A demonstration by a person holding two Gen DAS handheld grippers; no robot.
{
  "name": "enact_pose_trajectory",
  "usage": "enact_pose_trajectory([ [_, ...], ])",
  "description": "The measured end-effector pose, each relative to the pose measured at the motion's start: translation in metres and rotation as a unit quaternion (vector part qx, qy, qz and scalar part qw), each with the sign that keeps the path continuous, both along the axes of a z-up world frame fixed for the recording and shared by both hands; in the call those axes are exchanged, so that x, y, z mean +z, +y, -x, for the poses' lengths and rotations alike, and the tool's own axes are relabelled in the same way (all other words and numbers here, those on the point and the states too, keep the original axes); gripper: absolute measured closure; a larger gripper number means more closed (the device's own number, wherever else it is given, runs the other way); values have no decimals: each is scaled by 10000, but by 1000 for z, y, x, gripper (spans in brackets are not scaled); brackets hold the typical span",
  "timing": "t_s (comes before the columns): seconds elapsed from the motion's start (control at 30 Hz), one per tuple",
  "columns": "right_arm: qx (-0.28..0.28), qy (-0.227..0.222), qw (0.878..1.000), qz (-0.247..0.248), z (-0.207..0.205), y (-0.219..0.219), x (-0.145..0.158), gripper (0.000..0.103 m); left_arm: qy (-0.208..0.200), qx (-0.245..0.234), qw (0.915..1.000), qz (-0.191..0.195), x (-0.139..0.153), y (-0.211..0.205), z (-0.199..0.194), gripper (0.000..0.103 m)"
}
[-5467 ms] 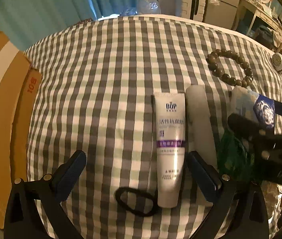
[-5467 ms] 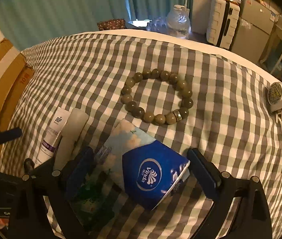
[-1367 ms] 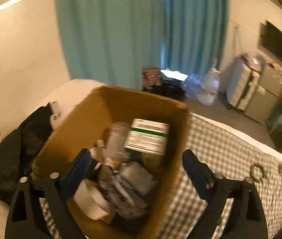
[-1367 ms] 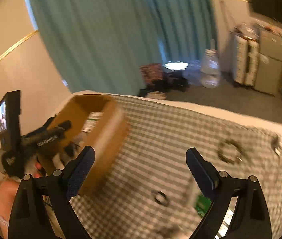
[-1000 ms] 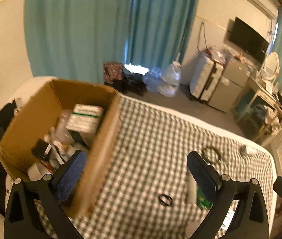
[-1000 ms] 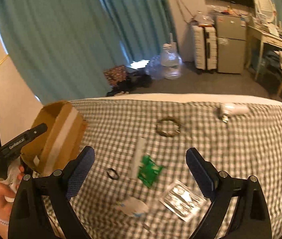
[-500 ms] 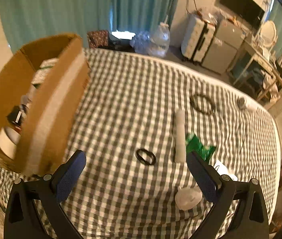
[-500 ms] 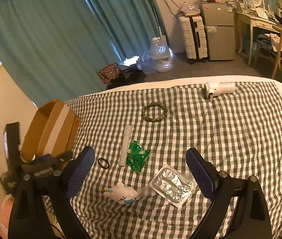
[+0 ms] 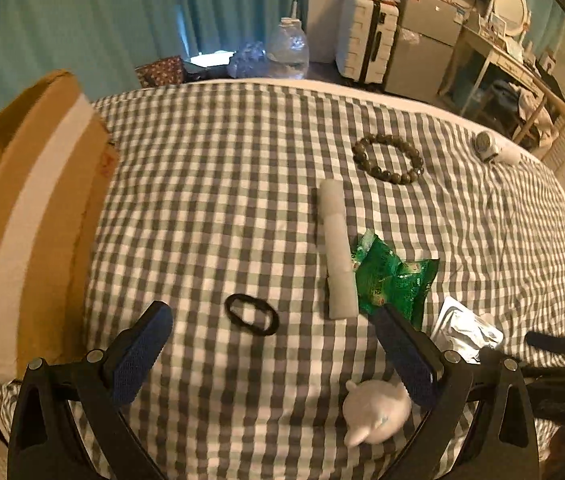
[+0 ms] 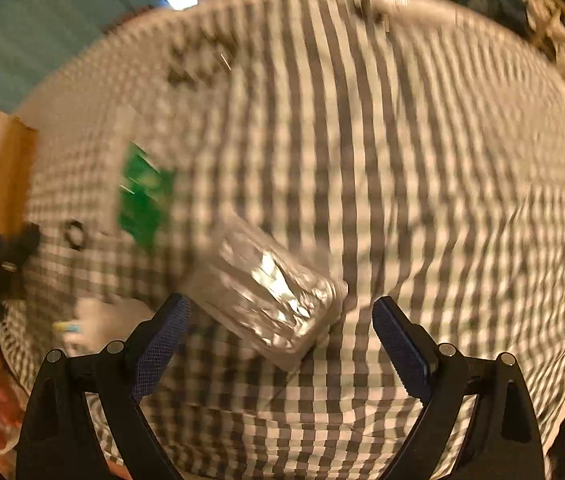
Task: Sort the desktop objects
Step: 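Grasp the white foam stick with the left tool while the right tool grasps the foil blister pack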
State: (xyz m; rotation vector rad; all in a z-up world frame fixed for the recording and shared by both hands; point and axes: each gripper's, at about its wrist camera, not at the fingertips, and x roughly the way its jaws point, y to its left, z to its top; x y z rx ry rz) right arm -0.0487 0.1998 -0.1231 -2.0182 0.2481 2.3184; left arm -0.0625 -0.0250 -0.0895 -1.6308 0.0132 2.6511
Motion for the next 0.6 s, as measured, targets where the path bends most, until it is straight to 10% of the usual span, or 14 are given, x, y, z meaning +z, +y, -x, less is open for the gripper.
enact_pose_trajectory([
  [0.3, -333, 34, 9973, 661, 15, -3, -26, 8, -46, -32, 9999, -110, -33, 12, 30, 0],
  [0.6, 165, -70, 9997, -187, 6, -22, -41, 0, -165, -2, 9996, -245, -54, 17, 55, 0],
])
